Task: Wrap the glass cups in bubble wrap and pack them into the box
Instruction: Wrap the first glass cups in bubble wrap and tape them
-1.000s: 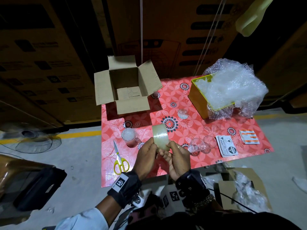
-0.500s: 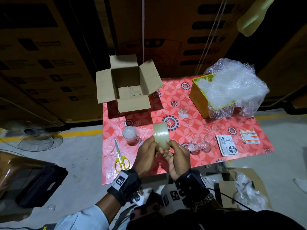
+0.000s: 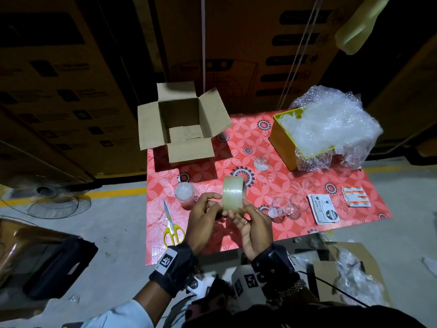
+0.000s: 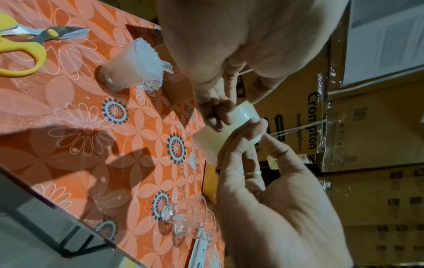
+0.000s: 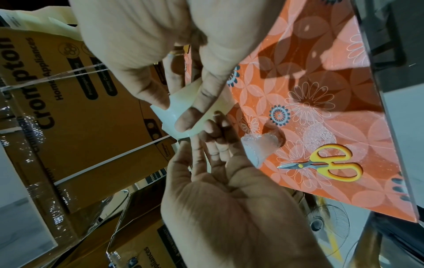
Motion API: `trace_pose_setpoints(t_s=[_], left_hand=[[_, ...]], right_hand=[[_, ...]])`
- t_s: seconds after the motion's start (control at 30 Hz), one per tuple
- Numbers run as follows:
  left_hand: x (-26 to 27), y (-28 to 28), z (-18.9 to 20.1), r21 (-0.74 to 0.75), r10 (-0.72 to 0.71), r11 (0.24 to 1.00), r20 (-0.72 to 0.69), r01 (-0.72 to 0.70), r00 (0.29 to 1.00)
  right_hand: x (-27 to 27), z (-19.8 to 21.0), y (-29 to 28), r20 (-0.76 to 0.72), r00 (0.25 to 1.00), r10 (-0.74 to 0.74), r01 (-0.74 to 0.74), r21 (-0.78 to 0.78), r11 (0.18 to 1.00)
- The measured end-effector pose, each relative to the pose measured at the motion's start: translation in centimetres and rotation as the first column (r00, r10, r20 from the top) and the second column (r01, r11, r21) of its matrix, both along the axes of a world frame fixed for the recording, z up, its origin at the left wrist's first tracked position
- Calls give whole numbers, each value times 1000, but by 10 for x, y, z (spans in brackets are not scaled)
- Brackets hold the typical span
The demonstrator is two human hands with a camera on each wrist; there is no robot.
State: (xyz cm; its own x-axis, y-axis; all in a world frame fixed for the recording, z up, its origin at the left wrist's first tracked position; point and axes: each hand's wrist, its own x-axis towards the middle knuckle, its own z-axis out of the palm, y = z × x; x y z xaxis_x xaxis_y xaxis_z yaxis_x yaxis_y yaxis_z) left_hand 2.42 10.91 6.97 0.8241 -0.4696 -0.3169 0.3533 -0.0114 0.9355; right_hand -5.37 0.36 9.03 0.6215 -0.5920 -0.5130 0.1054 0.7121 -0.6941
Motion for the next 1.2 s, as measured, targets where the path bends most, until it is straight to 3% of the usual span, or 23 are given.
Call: trace_pose_setpoints(t_s=[0.1, 0.23, 0.5, 0.8, 1.07, 1.2], left_hand=[[0, 1, 0, 31, 80, 996, -26, -79, 996], [-2, 0, 0, 81, 84, 993, -20, -82, 996], [-2, -8, 0, 79, 124, 991, -267, -107, 956], [9, -24, 10, 236, 207, 964, -374, -123, 904], [3, -48, 10, 317, 365, 908, -283, -273, 887], [0, -51, 8, 366, 361, 880, -95, -304, 928]], right_hand=[[-1, -8, -1, 21, 1000, -10, 10, -10, 1000], [-1, -22, -1, 6, 1000, 15, -14, -68, 998], [-1, -36, -7, -34, 997, 72, -77, -197, 977], [-7, -30, -27, -93, 968, 234, -249, -493, 834], [-10, -41, -54, -138, 927, 350, -373, -457, 808], [-8, -34, -70, -170, 896, 411, -442, -439, 782]])
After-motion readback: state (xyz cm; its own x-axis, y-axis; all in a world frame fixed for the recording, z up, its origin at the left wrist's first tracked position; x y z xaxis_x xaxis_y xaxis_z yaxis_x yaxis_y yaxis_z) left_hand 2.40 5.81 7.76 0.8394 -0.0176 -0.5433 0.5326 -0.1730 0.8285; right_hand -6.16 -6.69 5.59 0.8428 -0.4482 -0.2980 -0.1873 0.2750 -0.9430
